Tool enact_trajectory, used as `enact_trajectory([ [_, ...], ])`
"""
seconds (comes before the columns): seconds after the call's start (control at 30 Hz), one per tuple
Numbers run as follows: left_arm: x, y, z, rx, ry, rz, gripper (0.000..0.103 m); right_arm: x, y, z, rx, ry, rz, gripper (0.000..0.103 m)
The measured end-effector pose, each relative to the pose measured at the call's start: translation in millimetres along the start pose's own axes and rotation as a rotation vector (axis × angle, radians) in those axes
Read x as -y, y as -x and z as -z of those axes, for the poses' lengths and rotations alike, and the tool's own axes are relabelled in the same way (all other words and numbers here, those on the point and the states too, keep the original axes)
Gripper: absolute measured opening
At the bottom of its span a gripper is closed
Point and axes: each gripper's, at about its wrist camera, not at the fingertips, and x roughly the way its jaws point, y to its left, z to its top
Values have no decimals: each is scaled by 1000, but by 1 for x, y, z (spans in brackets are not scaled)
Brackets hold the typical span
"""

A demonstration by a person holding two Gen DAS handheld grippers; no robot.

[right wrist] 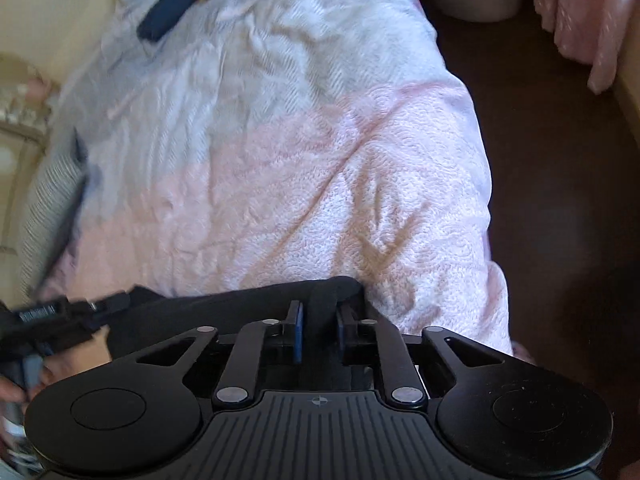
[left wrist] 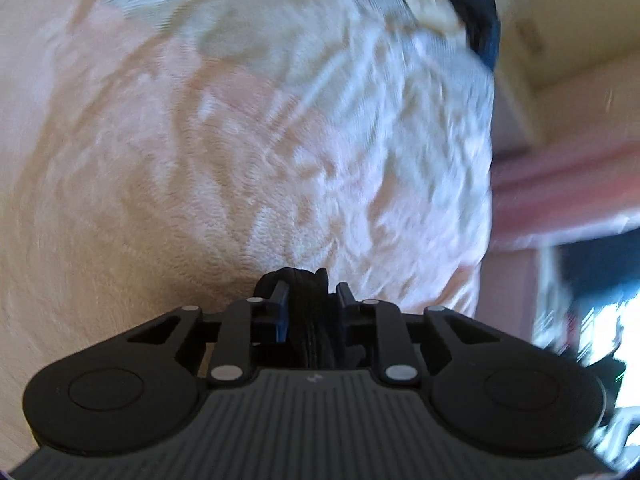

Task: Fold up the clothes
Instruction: 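Carry the folded black trousers along the bed with both grippers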

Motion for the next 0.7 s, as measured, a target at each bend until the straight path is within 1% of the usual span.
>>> enact_trajectory([
  [0.07, -27, 8, 8, 46, 134, 84, 17, 10, 5, 1, 12, -48, -39, 11],
  [0.1, -40, 10, 13, 61, 202, 120, 13, 14, 5, 2, 13, -69, -52, 11],
  [0.17, -66, 10, 24, 88, 346, 187, 9, 21, 0, 2, 11, -109, -62, 11],
  [0.2, -78, 9, 29, 103, 419, 212, 0, 24, -2, 2, 12, -132, -68, 11],
  [0.23, -86, 11, 32, 139, 473, 192, 0, 28, -4, 1, 14, -172, -68, 11],
  [0.27, -92, 17, 32, 176, 494, 135, 0, 34, -6, 1, 15, -222, -63, 11],
  [0.3, -97, 23, 31, 194, 516, 121, 0, 39, -6, 0, 9, -265, -76, 11],
  [0.33, -96, 28, 29, 190, 502, 147, 0, 43, -6, -1, -2, -288, -105, 12],
  [0.37, -94, 34, 27, 185, 481, 169, 0, 42, -4, -3, -10, -277, -127, 13],
  [0.4, -83, 39, 23, 172, 408, 163, 6, 38, 0, -5, -9, -244, -129, 13],
  [0.43, -70, 42, 22, 160, 332, 133, 13, 33, 3, -7, -5, -207, -120, 14],
  [0.47, -58, 44, 22, 144, 265, 107, 32, 28, 6, -8, 0, -176, -114, 21],
  [0.5, -49, 44, 23, 132, 222, 98, 43, 23, 8, -8, 4, -150, -108, 28],
  [0.6, -35, 37, 30, 102, 165, 127, 43, 11, 15, -4, 19, -76, -100, 42],
  [0.67, -32, 29, 38, 86, 147, 124, 43, 7, 17, 3, 24, -36, -97, 43],
  [0.7, -32, 25, 42, 74, 133, 125, 40, 7, 18, 6, 27, -22, -96, 43],
])
